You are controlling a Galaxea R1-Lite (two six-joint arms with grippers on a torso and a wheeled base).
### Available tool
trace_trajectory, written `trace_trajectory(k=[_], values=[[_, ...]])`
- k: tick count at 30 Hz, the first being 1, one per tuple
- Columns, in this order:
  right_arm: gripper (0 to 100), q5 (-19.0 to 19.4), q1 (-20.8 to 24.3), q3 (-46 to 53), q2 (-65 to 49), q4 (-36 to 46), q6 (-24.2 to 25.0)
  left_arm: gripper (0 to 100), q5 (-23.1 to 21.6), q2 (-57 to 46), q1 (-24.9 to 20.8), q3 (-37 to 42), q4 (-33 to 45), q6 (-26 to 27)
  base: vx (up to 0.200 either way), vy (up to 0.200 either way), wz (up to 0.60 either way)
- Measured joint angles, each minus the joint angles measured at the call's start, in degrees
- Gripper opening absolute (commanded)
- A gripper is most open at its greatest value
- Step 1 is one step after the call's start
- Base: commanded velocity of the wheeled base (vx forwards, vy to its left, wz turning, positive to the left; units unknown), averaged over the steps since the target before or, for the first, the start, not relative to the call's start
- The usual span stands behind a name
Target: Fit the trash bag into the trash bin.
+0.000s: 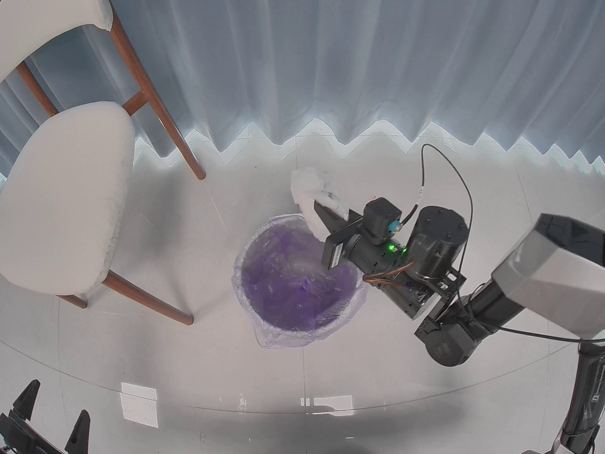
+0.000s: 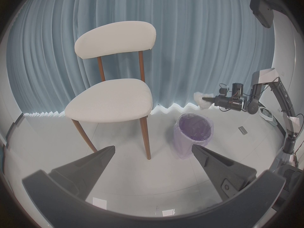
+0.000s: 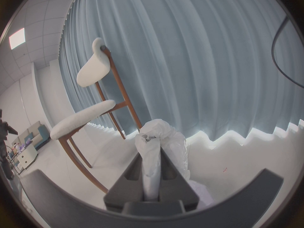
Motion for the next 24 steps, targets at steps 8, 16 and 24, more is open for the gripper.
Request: trace_trajectory(k=[8, 16, 24], values=[[0, 0.0, 0.7, -2.9, 8.4, -1.1, -1.2, 100, 0.1, 0.0, 0.0, 0.0, 0.1, -0.2, 0.000, 0.000, 0.00], [100, -0.1, 0.5, -6.1, 15.8, -1.4, -1.9, 100, 0.2, 0.0, 0.0, 0.0, 0.0, -0.3, 0.000, 0.000, 0.00], [100, -0.2, 0.4, -7.4, 17.4, -1.7, -1.9, 100, 0.2, 0.0, 0.0, 0.0, 0.1, -0.3, 0.000, 0.000, 0.00]])
